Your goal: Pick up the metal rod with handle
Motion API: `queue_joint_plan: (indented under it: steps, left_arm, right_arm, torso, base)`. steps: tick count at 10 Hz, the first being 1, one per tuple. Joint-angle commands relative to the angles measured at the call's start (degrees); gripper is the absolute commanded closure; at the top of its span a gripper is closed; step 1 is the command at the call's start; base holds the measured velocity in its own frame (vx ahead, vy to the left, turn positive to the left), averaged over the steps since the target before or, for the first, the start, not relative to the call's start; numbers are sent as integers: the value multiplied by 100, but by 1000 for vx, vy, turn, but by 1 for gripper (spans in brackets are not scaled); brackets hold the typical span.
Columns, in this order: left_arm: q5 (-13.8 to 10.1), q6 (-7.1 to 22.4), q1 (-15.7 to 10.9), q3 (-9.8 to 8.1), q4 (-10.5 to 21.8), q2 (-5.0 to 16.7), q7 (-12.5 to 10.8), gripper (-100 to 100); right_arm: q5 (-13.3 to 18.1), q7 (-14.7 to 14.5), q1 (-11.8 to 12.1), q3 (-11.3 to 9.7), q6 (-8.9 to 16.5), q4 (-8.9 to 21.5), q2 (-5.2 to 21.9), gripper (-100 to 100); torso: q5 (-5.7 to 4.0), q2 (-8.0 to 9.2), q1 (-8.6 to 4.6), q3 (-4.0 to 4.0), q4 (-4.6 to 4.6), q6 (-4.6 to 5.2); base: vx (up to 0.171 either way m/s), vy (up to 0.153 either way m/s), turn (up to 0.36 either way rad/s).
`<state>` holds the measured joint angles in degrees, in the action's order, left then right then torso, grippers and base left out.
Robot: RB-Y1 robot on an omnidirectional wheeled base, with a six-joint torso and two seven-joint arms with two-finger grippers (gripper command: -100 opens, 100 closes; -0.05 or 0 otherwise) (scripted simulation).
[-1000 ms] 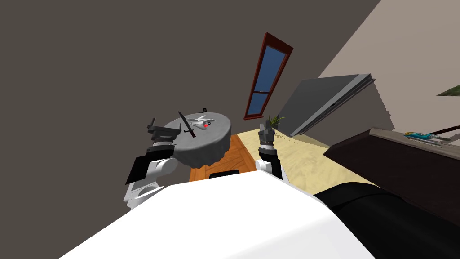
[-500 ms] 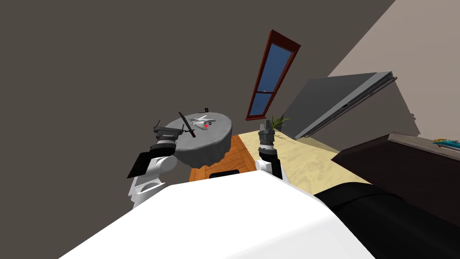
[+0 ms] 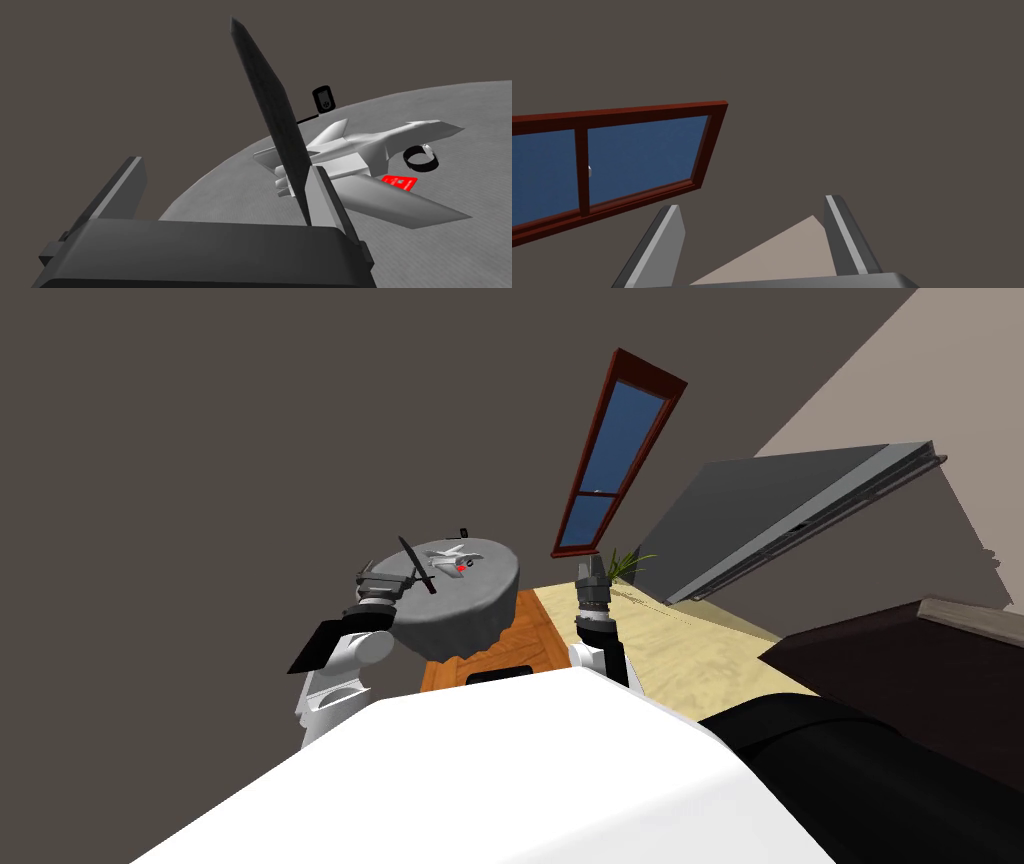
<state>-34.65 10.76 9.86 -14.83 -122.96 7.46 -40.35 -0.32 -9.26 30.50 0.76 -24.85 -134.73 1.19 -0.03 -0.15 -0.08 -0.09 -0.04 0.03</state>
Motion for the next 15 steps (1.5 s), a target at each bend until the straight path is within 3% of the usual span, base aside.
queue_joint_plan:
  steps: [1,5,6,11,14,15]
  left_arm:
    - [-160,276,-112,-64,99,-20,-184,-100]
    - [-562,837,-338,-201,322,-55,-630,-100]
    - [-562,883,-338,-201,322,-55,-630,-100]
    - [-1088,1669,-627,-381,581,-50,-1215,-100]
    - [-1319,2009,-750,-460,679,-11,-1471,-100]
    - [-1272,1917,-708,-442,646,-18,-1401,-100]
  right_arm:
    - [0,0,0,0,0,0,0,0]
    - [0,0,0,0,0,0,0,0]
    - [0,0,0,0,0,0,0,0]
    - [0,0,0,0,0,0,0,0]
    - [0,0,0,0,0,0,0,0]
    - [0,0,0,0,0,0,0,0]
  torso:
    - [0,0,0,0,0,0]
    - [0,-1,-1,-1,0,-1]
    - [-1,-4,-5,-2,-1,-1]
    - [-2,-2,-7,-1,0,0]
    - [1,1,3,1,0,0]
    - [0,0,1,0,0,0]
  base:
    - [27,-32,110]
    - [30,-47,101]
    - [27,-40,43]
    - [27,-49,100]
    - [22,-37,69]
    - [12,-21,16]
